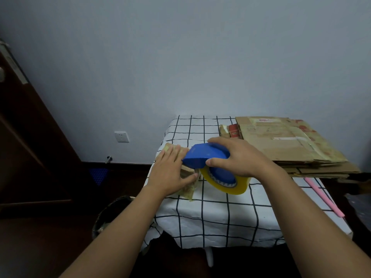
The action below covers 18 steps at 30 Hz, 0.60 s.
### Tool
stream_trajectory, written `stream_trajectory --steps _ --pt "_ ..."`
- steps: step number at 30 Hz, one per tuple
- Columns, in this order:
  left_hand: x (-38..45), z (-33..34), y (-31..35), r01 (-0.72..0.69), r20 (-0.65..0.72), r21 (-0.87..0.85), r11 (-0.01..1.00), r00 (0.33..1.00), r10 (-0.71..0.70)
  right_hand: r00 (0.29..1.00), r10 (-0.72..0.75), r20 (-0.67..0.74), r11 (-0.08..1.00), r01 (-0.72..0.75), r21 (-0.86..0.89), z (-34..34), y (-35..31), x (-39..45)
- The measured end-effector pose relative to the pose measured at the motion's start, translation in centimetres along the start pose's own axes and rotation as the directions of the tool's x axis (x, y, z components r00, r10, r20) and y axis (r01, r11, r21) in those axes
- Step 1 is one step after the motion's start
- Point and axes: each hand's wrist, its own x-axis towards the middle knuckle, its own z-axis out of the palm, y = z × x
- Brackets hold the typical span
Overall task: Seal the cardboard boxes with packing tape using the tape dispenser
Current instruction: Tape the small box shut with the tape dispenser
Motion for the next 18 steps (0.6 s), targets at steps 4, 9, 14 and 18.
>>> stream_trajectory --steps 4,9,14,18 --pt "0.1 0.3 -0.1 -0.004 -0.004 -0.016 1.000 1.000 0.004 0.998 -0.014 0.062 1.000 0.014 -0.007 -0.2 0.2 0.0" --pt "0.2 0.3 -0.1 0.012 -0.007 -0.055 0.998 1.000 -0.012 0.992 0.030 0.120 0.999 -0.024 -0.044 -1.0 0.0 0.6" --pt "0.2 0.3 0.0 0.014 -0.030 -0.084 0.996 0.999 -0.016 0.959 0.067 0.274 0.998 -0.067 -0.012 -0.8 -0.5 1.7" --pt "0.2 0.2 -0.1 0.023 -0.023 -0.081 0.996 0.999 -0.024 0.929 0.099 0.358 0.995 -0.082 -0.064 -0.6 -1.1 2.6"
